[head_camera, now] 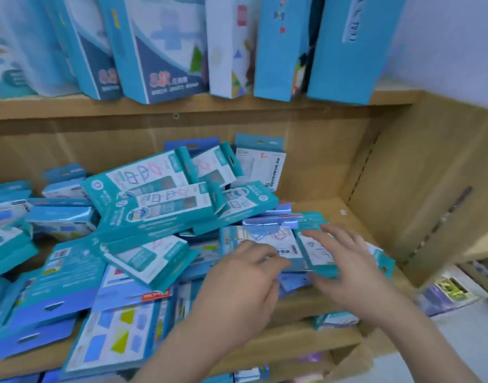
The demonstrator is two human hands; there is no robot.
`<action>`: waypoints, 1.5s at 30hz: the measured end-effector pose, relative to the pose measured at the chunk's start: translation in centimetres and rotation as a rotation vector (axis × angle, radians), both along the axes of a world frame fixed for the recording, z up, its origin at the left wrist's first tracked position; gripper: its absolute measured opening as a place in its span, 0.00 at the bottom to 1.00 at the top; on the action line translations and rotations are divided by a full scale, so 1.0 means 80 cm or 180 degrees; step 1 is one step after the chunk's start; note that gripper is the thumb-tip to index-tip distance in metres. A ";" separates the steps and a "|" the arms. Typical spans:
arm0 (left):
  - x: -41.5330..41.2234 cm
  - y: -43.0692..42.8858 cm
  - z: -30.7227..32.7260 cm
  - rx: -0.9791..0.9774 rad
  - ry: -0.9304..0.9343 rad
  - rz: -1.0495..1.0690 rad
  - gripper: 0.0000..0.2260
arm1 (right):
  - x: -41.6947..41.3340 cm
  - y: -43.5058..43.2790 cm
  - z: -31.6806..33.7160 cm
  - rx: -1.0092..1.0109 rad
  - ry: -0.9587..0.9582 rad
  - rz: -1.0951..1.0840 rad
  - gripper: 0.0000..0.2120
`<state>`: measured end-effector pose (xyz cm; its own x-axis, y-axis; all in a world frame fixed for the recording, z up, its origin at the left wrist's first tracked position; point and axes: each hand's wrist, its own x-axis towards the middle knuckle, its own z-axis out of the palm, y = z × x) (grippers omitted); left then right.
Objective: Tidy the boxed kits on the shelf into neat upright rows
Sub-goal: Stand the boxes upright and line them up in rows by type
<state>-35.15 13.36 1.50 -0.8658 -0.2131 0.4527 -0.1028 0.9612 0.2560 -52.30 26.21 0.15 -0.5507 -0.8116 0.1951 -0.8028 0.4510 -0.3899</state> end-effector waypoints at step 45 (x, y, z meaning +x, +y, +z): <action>-0.181 0.033 0.034 0.4502 0.0466 0.0567 0.14 | -0.116 0.145 0.048 -0.0224 0.0442 0.0017 0.40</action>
